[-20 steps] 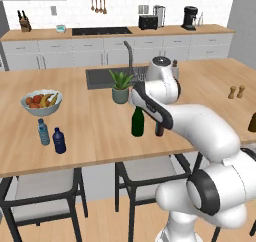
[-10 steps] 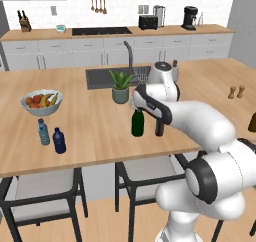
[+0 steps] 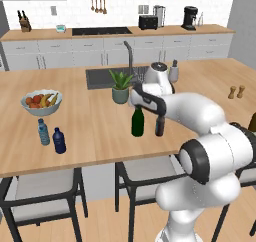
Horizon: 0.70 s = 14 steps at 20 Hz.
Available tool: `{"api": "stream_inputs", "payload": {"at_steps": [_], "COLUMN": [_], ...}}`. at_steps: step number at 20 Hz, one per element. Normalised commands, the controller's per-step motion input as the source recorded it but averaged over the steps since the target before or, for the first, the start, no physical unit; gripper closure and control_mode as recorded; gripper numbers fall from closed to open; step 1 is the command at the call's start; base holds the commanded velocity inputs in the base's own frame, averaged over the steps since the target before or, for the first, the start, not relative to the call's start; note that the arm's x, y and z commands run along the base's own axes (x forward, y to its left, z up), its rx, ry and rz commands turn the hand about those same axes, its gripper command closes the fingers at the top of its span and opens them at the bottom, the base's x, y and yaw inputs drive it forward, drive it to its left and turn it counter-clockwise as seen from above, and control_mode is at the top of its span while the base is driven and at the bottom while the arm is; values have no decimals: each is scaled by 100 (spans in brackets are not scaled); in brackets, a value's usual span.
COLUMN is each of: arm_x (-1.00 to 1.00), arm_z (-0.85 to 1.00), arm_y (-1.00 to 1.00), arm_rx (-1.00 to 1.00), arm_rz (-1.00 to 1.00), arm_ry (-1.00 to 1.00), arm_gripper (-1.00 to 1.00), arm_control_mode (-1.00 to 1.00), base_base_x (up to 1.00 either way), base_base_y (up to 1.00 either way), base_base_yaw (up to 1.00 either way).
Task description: Move the plastic bottles in the middle to the plastics group, and the glass bottles in the middle to the glass group.
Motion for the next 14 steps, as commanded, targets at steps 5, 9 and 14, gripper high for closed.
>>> {"api": "stream_inputs", "payload": {"at_steps": [5, 9, 14], "arm_x": [29, 17, 2], "arm_z": [-12, -26, -15], "arm_y": [0, 0, 0], "arm_rx": [0, 0, 0], "arm_rz": [0, 0, 0], "arm_ry": [0, 0, 0], "arm_gripper": [-100, -100, -100], "arm_control_mode": [-100, -100, -100], "base_base_x": [0, 0, 0], "base_base_y": [0, 0, 0], "base_base_yaw": [0, 0, 0]}}
